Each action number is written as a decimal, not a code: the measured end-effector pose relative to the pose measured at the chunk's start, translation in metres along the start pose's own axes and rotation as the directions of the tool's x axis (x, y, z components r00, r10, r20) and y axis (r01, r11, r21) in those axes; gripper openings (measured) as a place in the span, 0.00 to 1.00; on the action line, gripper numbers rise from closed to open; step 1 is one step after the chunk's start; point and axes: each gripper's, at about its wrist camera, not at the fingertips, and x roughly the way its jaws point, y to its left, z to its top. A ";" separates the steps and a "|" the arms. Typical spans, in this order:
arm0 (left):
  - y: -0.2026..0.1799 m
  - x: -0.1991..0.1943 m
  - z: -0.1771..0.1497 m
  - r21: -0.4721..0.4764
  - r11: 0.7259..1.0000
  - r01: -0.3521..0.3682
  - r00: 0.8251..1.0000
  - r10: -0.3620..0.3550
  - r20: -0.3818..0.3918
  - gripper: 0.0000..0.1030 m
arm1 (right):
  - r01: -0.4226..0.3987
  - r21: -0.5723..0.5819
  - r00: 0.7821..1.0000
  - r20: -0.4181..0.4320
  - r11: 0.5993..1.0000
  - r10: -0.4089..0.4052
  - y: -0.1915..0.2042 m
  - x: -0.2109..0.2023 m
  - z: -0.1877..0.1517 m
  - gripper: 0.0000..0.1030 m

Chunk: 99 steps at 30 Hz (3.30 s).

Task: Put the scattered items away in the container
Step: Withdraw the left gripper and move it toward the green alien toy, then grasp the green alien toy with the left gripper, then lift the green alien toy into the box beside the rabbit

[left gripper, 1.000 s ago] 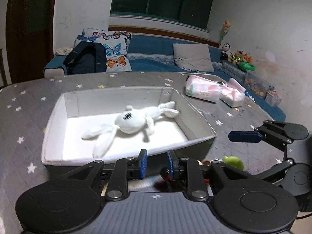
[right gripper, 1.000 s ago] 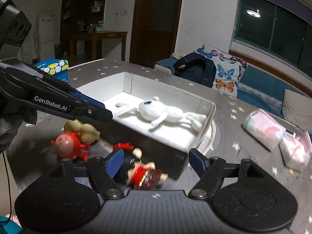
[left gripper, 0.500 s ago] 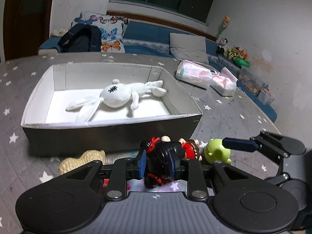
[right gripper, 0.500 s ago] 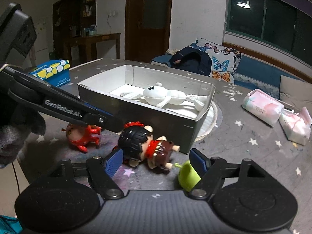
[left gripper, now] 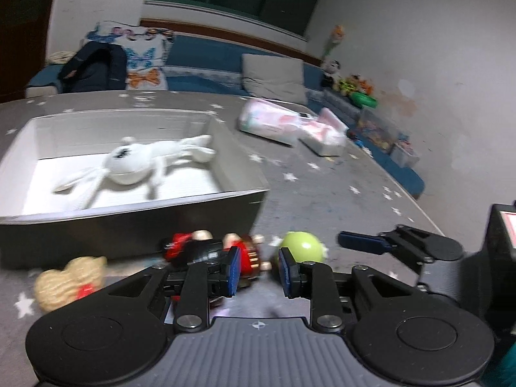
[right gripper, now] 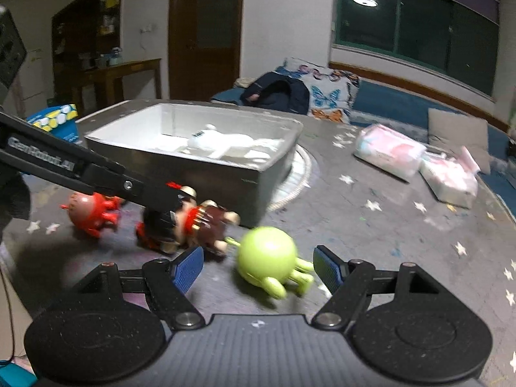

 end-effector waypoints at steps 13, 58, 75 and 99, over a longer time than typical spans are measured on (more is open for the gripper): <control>-0.026 0.047 0.012 0.053 0.998 0.032 0.996 -0.028 -0.081 0.28 | -0.027 0.091 0.999 -0.031 0.996 0.030 -0.023 0.022 -0.014 0.74; -0.017 0.084 0.029 -0.031 0.998 0.056 0.981 -0.060 -0.187 0.41 | -0.057 0.160 0.998 0.013 0.986 0.056 -0.034 0.047 -0.010 0.63; -0.006 0.026 0.065 -0.073 0.994 0.080 0.996 -0.077 0.045 0.41 | -0.020 -0.076 0.991 0.127 0.997 0.030 -0.014 0.025 0.060 0.63; 0.114 0.081 0.081 -0.392 0.916 0.079 0.996 -0.092 -0.015 0.41 | -0.229 -0.490 0.969 -0.195 0.841 0.150 0.027 0.154 0.139 0.63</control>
